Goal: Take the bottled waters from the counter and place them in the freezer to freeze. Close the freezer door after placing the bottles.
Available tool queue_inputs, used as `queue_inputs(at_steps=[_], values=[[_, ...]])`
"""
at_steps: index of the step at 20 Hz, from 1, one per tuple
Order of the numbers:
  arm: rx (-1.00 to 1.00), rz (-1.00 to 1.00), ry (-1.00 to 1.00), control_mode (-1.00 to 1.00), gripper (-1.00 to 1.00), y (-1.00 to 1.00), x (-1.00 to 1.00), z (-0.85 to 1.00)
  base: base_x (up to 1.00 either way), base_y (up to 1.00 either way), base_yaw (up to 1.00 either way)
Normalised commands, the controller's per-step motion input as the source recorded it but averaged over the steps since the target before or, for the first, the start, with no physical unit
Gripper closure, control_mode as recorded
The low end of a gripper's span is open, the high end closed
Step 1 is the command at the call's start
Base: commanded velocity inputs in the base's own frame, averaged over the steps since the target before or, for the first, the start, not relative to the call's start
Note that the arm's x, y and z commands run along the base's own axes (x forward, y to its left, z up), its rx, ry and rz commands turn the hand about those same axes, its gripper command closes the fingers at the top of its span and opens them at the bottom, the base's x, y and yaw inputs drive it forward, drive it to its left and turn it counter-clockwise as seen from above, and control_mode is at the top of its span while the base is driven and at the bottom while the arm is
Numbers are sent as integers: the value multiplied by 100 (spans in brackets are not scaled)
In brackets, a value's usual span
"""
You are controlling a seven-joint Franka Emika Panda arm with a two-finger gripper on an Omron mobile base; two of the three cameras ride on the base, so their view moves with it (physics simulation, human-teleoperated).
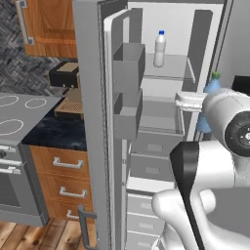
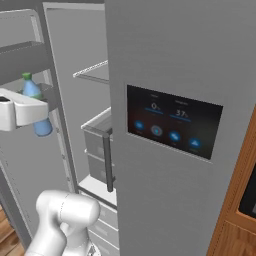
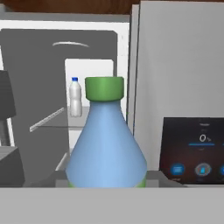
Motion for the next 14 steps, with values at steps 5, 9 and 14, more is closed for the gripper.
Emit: queue_inputs(at_steps=[5,9,14], values=[[1,3,0,-100,100,19,36,11,0,0,0],[0,7,0,-100,100,3,42,13,0,0,0],[0,5,0,-100,100,0,49,14,0,0,0]])
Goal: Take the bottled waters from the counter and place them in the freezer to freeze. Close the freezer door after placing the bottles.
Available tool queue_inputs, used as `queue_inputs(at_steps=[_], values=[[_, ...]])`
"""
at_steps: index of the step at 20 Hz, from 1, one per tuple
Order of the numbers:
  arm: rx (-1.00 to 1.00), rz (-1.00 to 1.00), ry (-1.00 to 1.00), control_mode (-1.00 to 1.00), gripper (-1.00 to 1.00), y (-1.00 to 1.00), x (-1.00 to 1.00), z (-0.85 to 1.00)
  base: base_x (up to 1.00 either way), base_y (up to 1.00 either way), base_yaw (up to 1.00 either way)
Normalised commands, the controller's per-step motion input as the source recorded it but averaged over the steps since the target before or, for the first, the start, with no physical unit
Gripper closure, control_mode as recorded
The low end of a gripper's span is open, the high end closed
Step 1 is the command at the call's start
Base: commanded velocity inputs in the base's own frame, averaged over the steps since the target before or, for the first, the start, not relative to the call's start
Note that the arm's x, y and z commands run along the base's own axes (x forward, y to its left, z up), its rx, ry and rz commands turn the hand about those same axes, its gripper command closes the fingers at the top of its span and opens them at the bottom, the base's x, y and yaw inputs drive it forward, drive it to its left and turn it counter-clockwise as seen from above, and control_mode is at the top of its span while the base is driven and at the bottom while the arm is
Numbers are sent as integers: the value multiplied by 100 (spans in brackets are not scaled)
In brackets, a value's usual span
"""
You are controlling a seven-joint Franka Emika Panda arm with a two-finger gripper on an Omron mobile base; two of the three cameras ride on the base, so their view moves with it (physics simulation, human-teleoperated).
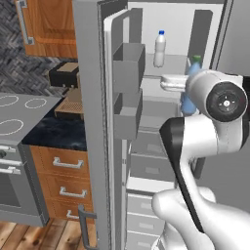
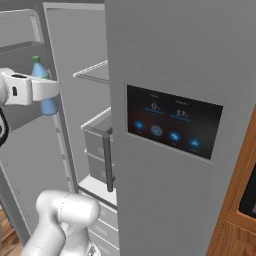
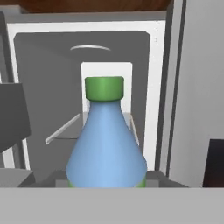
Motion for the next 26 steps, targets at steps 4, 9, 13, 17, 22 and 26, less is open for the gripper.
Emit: queue_inputs(at_steps=[4,9,13,17,22,26], values=[[0,0,0,-100,100,0,46,10,0,0,0],[0,-3,2,-100,100,0,37,1,0,0,0],[3,-7,0,-100,100,0,17,0,0,0,0],[0,-2,0,-100,100,-6,26,0,0,0,0],[0,0,0,-100,100,-19,35,0,0,0,0],[0,0,-1,-100,100,-2,24,1,0,0,0]])
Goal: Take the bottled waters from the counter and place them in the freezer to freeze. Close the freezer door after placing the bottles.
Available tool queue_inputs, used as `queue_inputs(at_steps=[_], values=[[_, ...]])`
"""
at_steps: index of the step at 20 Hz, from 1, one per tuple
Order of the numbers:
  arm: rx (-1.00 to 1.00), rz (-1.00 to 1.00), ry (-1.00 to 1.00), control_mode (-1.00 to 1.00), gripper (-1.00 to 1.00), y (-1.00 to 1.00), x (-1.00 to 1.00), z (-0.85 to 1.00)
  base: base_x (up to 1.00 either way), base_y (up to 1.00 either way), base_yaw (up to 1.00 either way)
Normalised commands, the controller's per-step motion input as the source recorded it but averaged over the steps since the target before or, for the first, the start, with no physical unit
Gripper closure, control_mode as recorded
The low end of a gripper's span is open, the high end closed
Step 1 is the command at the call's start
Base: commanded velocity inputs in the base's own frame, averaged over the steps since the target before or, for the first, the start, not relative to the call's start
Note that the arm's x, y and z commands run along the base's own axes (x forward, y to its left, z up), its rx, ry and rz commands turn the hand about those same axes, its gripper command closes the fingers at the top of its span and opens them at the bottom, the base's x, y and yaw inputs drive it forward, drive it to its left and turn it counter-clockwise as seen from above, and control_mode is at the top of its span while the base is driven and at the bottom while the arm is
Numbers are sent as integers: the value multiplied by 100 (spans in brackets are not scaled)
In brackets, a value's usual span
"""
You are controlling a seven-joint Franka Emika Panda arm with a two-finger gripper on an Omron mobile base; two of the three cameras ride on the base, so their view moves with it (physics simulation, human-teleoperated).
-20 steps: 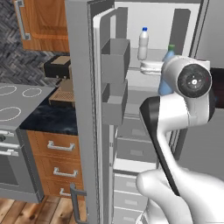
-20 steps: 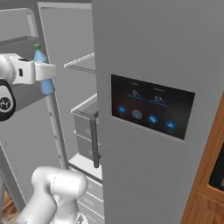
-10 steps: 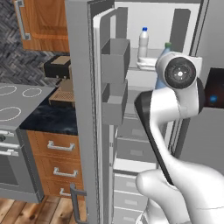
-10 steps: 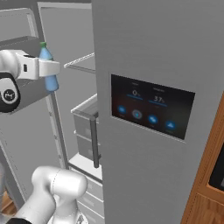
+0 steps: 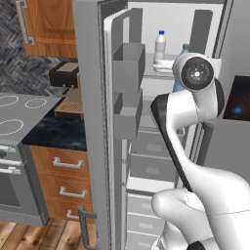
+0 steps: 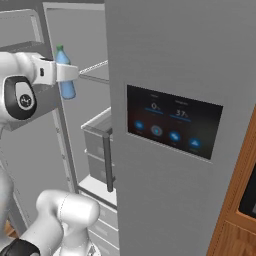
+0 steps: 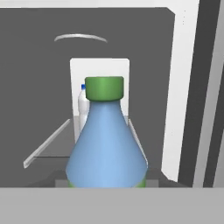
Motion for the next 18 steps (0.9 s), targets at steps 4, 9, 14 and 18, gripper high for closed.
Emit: queue_inputs(at_steps=[4,9,14,18], values=[[0,0,-8,-100,100,0,3,0,0,0,0],[0,0,-1,-100,100,-3,31,9,0,0,0],[0,0,0,-100,100,-7,29,11,0,0,0],[0,0,-7,-100,100,-6,17,1,0,0,0]])
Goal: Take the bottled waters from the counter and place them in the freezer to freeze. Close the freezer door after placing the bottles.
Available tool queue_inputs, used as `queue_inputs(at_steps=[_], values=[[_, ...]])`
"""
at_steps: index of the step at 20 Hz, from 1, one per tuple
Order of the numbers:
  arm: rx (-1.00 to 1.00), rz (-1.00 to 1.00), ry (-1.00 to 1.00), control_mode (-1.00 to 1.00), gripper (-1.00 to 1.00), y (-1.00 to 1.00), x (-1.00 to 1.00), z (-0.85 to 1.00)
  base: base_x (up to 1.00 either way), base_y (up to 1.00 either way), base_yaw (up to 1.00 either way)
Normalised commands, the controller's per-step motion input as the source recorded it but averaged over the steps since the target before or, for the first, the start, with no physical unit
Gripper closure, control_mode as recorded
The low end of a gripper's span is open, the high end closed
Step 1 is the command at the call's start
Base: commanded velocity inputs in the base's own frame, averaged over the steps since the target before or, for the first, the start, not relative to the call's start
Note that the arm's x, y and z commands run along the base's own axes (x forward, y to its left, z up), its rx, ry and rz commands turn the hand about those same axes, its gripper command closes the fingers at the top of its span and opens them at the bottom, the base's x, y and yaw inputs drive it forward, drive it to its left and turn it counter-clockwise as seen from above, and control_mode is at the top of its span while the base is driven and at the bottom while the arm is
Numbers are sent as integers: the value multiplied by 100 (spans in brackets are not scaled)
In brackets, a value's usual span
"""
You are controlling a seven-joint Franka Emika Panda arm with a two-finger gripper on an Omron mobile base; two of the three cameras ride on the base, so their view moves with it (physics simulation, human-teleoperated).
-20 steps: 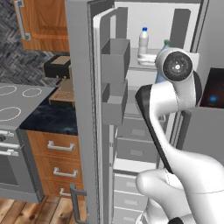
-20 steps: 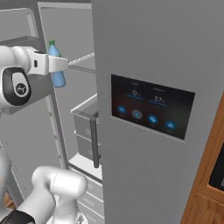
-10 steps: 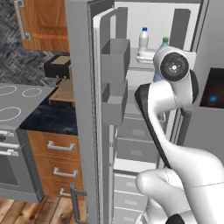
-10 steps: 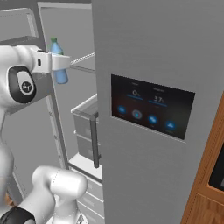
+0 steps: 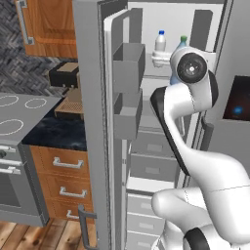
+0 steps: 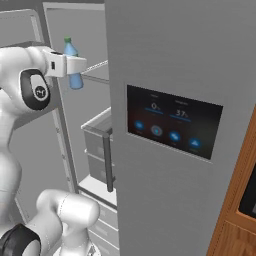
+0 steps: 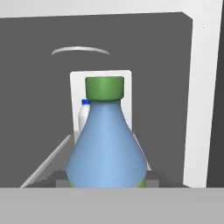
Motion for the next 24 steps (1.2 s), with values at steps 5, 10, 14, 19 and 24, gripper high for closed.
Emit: queue_inputs(at_steps=[5,10,14,19,24], values=[[0,0,-14,-100,100,-1,11,0,0,0,0],[0,0,-7,-100,100,0,12,0,0,0,0],[0,0,0,-100,100,-1,1,0,0,0,0],[0,0,8,-100,100,-6,17,0,0,0,0],[0,0,2,-100,100,-14,29,0,0,0,0]])
